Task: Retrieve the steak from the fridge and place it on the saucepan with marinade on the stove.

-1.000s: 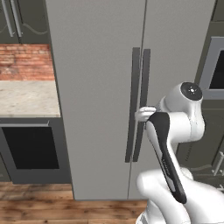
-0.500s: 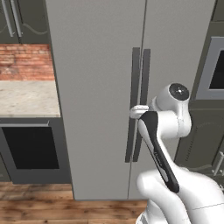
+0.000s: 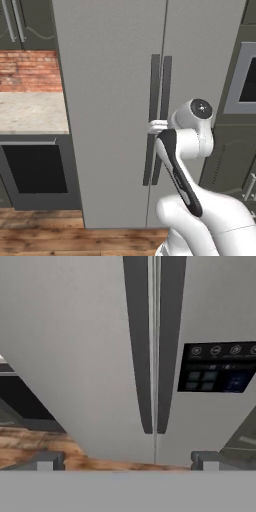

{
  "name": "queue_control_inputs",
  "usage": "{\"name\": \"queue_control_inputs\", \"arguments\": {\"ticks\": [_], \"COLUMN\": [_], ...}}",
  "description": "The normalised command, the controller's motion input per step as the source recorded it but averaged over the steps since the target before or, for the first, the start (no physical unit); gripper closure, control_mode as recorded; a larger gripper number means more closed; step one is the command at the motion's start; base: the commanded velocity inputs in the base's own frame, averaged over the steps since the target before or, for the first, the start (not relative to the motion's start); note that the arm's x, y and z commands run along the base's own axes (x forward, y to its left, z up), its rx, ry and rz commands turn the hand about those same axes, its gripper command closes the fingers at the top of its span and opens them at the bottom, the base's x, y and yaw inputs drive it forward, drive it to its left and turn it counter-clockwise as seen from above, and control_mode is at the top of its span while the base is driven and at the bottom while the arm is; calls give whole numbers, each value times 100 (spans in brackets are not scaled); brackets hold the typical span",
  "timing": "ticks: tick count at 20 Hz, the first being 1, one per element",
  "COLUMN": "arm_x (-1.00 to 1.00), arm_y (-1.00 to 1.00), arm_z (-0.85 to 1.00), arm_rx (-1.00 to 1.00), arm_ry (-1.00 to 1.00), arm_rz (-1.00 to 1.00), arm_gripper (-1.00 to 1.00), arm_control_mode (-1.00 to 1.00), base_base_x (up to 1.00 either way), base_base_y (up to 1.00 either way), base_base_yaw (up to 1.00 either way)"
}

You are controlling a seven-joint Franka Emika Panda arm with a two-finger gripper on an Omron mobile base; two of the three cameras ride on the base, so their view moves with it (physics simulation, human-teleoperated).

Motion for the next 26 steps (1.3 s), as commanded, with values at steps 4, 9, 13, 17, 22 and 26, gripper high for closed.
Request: {"name": "queue_control_inputs", "arguments": {"ticks": [4,9,13,17,22,26], "arm_x": [0,4,24,25,28,34], "arm_y": [0,-1,-12,-23,-31,-6], "arm_z": [49,34,3,-6,-26,-32], "arm_rx": [0,0,0,-5,-9,-6], "arm_ry": [-13,-3,10,7,0,-1], "arm_rz": [0,-4,-11,-10,-6,0], "arm_gripper": [-100,-100,-100,-100,-100,-100], "arm_control_mode": [-100,-100,-100,-100,-100,-100], "base_base_x": [0,0,0,0,0,0], "base_base_y": [0,0,0,0,0,0], "base_base_yaw": [0,0,0,0,0,0]}}
